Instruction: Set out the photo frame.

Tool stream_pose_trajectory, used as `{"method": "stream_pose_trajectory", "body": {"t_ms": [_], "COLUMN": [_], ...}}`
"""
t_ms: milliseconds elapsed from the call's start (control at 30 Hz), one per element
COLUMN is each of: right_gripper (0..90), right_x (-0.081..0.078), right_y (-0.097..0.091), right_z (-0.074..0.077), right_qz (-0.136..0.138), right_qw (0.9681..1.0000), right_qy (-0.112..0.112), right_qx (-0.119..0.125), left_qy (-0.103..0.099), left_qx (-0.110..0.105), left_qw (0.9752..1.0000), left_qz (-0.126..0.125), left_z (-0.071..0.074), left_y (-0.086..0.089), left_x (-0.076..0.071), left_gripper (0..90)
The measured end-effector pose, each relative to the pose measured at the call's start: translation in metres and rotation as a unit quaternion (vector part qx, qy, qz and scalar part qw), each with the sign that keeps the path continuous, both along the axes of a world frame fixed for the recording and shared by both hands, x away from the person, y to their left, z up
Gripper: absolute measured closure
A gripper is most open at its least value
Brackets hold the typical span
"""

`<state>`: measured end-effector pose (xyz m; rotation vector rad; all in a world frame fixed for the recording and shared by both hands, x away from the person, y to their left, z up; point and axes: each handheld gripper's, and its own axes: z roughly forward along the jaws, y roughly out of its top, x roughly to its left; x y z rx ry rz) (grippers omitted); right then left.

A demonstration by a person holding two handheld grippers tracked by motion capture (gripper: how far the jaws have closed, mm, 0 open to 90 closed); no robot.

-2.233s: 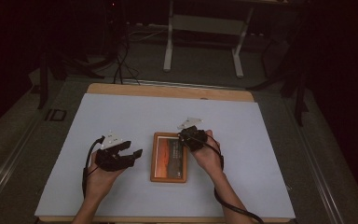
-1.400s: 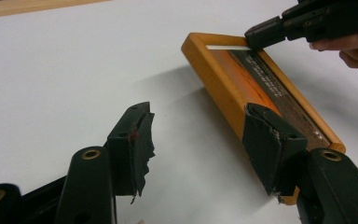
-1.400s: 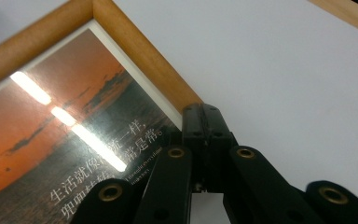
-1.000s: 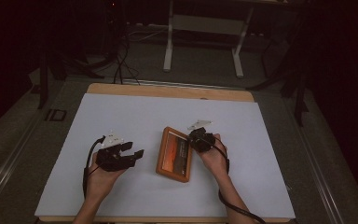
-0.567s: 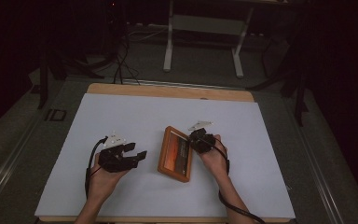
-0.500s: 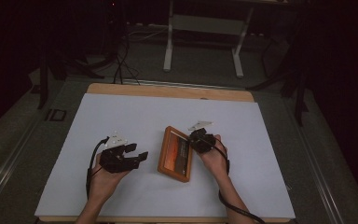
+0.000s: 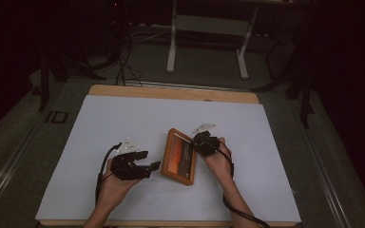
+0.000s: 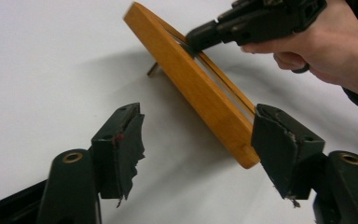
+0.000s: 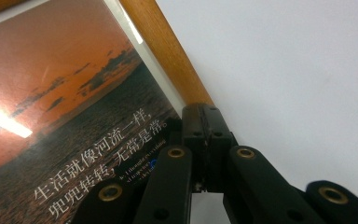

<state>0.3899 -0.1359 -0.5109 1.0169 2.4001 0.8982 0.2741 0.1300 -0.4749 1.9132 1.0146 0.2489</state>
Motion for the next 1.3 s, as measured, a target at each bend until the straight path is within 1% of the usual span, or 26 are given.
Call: {"method": "stream_pose_trajectory", "body": {"t_ms": [33, 67, 233, 300, 467, 633, 667, 700, 733, 800, 833, 867, 1000, 1167, 1233, 1267, 1300], "right_gripper": [90.0, 90.0, 90.0, 90.0, 90.0, 90.0, 90.0, 90.0, 90.0, 90.0, 90.0, 90.0, 90.0, 90.0, 90.0, 90.0, 90.0], "right_x": [0.0, 0.0, -0.001, -0.001, -0.001, -0.001, -0.001, -0.001, -0.001, -0.001, -0.001, 0.0, 0.0, -0.001, -0.001, -0.001, -0.001], "right_y": [0.0, 0.0, 0.001, 0.001, 0.001, 0.001, 0.001, 0.001, 0.001, 0.001, 0.001, 0.001, 0.001, 0.001, 0.001, 0.001, 0.001], "right_z": [0.0, 0.0, 0.0, 0.0, -0.001, 0.0, 0.0, 0.0, 0.0, 0.0, 0.0, 0.0, 0.0, -0.001, -0.001, -0.001, -0.001], "right_qz": [0.0, 0.0, 0.0, 0.001, -0.002, 0.0, 0.0, 0.0, 0.0, 0.0, 0.0, 0.0, 0.0, -0.001, -0.002, -0.001, -0.001], "right_qw": [1.0, 1.0, 1.0, 1.0, 1.0, 1.0, 1.0, 1.0, 1.0, 1.0, 1.0, 1.0, 1.0, 1.0, 1.0, 1.0, 1.0], "right_qy": [0.0, -0.001, -0.004, -0.004, -0.006, -0.006, -0.006, -0.006, -0.006, -0.006, -0.006, -0.006, -0.007, -0.009, -0.009, -0.009, -0.009], "right_qx": [0.0, -0.001, -0.004, -0.004, -0.004, -0.006, -0.006, -0.006, -0.006, -0.006, -0.006, -0.006, -0.006, -0.004, -0.002, -0.002, -0.002], "left_qy": [0.0, 0.004, 0.012, 0.014, 0.019, 0.027, 0.036, 0.036, 0.045, 0.055, 0.055, 0.063, 0.071, 0.079, 0.084, 0.092, 0.092], "left_qx": [0.0, 0.007, 0.011, 0.01, 0.02, 0.02, 0.013, 0.013, 0.005, -0.003, -0.003, -0.012, -0.031, -0.035, -0.037, -0.043, -0.043], "left_qw": [1.0, 1.0, 0.9998, 0.9998, 0.9996, 0.9993, 0.999, 0.999, 0.9986, 0.9981, 0.9981, 0.9974, 0.9964, 0.9955, 0.9948, 0.9937, 0.9937], "left_qz": [0.0, -0.004, -0.011, -0.012, -0.01, -0.019, -0.022, -0.022, -0.026, -0.029, -0.029, -0.032, -0.035, -0.039, -0.042, -0.046, -0.046], "left_z": [0.0, -0.001, -0.003, -0.005, -0.01, -0.015, -0.018, -0.018, -0.021, -0.024, -0.024, -0.026, -0.028, -0.029, -0.03, -0.031, -0.031], "left_y": [0.0, -0.004, -0.01, -0.013, -0.024, -0.029, -0.031, -0.031, -0.031, -0.032, -0.032, -0.033, -0.034, -0.037, -0.037, -0.037, -0.037], "left_x": [0.0, 0.0, -0.001, -0.001, -0.001, 0.001, 0.003, 0.003, 0.005, 0.008, 0.008, 0.01, 0.015, 0.018, 0.02, 0.021, 0.021], "left_gripper": [32.8, 31.6, 28.0, 26.2, 20.8, 21.2, 21.8, 22.5, 23.2, 24.2, 24.6, 25.5, 29.3, 34.8, 36.3, 38.7, 39.8]}}
